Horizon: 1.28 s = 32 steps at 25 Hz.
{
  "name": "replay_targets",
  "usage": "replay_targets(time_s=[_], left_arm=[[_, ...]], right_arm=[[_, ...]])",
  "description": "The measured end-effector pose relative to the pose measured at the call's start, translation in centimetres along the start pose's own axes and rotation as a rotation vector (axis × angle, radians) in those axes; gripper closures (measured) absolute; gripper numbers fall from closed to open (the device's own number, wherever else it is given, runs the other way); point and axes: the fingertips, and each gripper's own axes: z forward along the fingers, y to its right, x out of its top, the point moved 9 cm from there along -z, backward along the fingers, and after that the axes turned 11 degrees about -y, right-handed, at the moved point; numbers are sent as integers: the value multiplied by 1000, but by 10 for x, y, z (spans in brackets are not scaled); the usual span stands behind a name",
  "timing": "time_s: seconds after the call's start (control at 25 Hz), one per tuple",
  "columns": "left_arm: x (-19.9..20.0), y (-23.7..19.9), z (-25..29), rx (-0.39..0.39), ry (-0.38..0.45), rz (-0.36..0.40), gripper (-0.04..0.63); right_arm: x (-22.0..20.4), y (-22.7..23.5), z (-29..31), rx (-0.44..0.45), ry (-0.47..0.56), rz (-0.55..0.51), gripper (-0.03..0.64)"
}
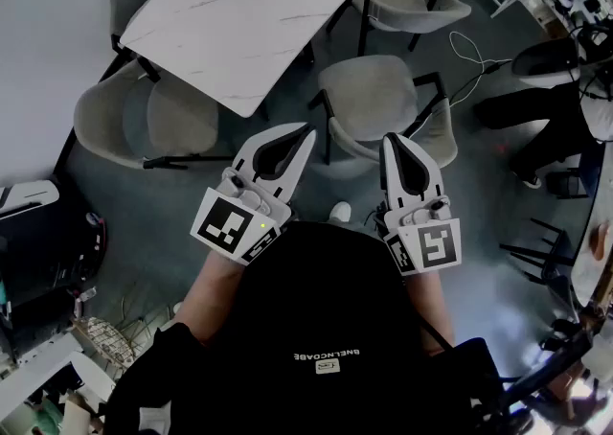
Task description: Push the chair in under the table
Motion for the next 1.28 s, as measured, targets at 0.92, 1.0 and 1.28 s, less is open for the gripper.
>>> replay_targets(time_s=[0.92, 1.0, 1.28], left_arm=[[-15, 63, 64, -61, -103, -13, 591], [-16, 76, 73, -58, -120, 26, 591], [-23, 88, 95, -28, -168, 45, 591]], right_arm=[[-24, 63, -47, 26, 31, 15, 606], [-28, 77, -53, 28, 31, 30, 606], [-35, 101, -53, 51, 39, 72, 605]])
